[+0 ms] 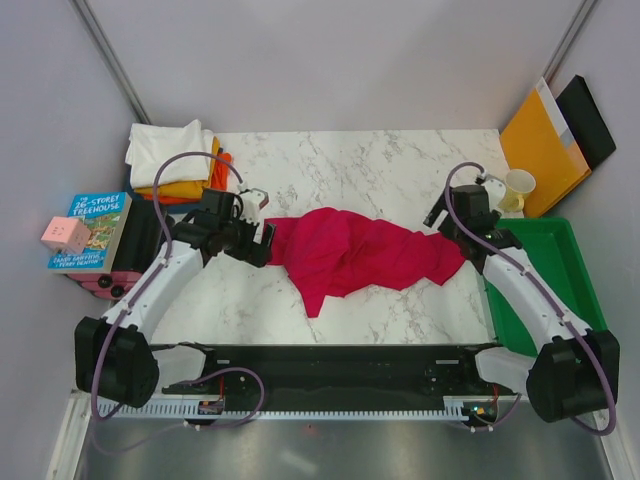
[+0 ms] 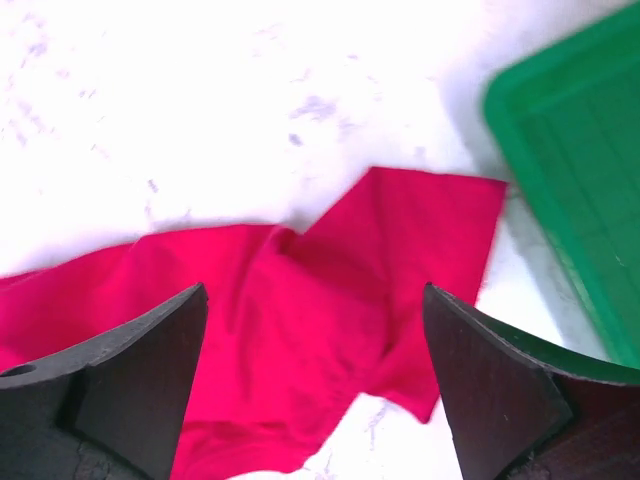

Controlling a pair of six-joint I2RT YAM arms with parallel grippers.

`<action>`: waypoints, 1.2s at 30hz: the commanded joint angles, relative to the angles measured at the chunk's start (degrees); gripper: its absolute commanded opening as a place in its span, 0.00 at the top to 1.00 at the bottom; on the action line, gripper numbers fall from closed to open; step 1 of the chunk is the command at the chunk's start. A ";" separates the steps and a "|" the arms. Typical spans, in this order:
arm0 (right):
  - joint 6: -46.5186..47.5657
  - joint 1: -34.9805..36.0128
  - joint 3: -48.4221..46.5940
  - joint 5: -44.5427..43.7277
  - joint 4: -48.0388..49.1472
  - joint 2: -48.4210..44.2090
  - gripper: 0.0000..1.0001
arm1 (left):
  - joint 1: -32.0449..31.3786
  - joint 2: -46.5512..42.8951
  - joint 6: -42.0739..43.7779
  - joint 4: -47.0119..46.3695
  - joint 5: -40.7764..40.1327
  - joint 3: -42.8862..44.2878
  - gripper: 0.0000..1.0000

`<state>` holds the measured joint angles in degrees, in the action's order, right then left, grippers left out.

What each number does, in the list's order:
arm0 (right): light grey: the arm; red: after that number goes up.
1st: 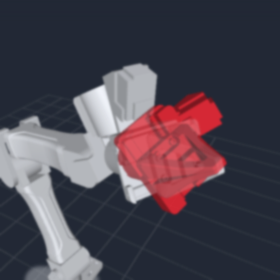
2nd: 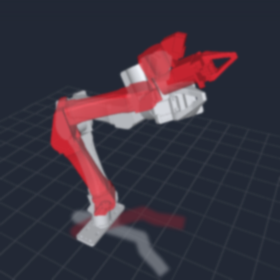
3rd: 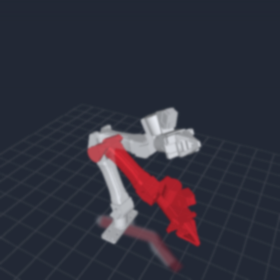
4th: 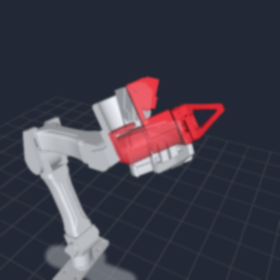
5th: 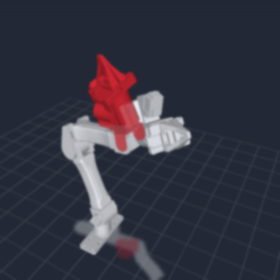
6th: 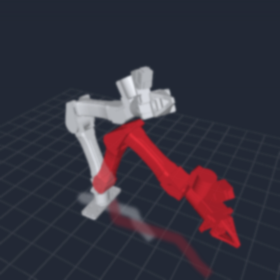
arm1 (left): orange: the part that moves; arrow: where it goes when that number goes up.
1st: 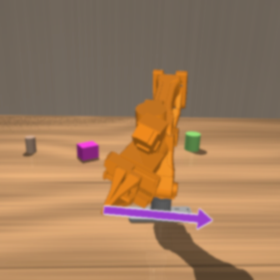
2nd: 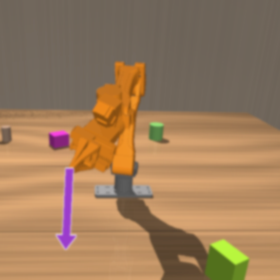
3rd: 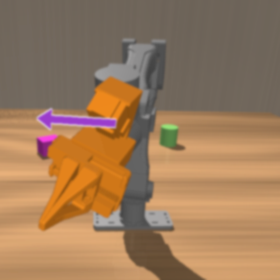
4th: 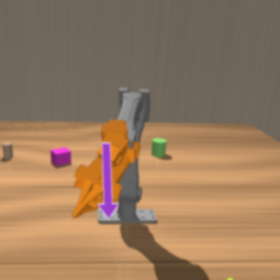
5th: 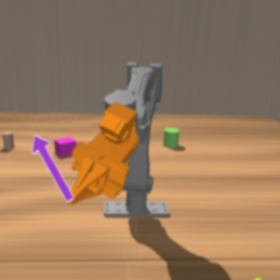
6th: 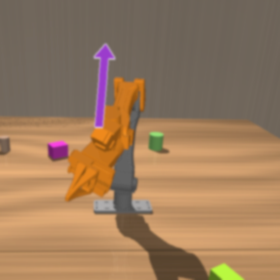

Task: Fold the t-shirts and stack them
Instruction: Flatten out the tshirt

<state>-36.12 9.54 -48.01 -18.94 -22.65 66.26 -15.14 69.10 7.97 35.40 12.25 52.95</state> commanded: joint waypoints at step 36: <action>-2.38 7.33 8.19 -1.80 6.57 13.81 0.38 | -1.12 6.66 -1.55 -1.21 1.99 3.83 0.02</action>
<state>-38.46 16.43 -38.98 -18.83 -16.25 81.17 -16.14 76.14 7.92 35.40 13.74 55.27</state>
